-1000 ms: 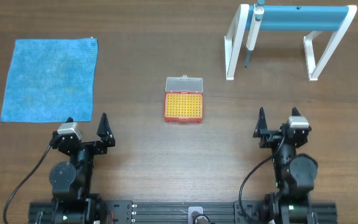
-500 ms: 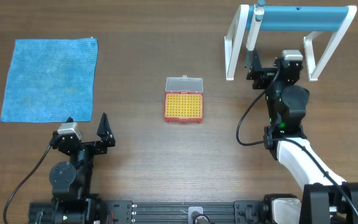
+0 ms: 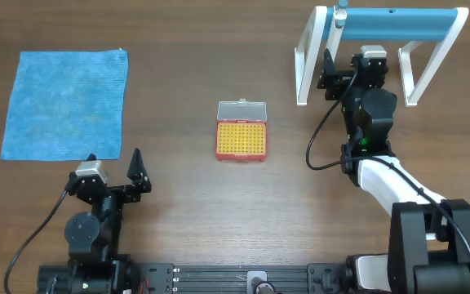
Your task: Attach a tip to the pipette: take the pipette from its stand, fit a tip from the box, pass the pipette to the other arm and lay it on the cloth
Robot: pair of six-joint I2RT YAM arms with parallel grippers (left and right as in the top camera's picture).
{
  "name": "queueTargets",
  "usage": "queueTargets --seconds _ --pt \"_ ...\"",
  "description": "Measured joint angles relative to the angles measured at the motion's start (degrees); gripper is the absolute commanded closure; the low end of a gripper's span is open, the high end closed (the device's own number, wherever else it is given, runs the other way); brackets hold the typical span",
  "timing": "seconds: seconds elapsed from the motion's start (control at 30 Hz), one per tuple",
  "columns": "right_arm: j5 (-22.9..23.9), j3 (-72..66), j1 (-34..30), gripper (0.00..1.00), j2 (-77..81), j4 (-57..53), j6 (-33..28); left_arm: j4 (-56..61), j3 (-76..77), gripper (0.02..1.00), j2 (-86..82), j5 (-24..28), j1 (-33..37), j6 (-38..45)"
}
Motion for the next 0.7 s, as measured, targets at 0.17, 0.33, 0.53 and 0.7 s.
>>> queueTargets --seconds 0.17,0.33,0.53,0.7 --pt "0.0 0.0 0.0 0.139 1.44 0.0 -0.5 0.0 0.0 0.023 0.0 0.0 0.0 0.0" --pt "0.0 1.18 0.0 0.141 4.13 0.04 -1.31 0.0 0.0 0.02 0.0 0.0 0.0 0.0" --pt "0.0 3.39 0.0 0.145 5.44 0.09 -1.9 0.0 0.0 0.023 0.0 0.0 0.0 0.0" --pt "0.0 4.79 0.0 0.189 9.01 2.58 -2.12 -0.02 0.0 0.02 0.0 0.0 0.0 0.0"
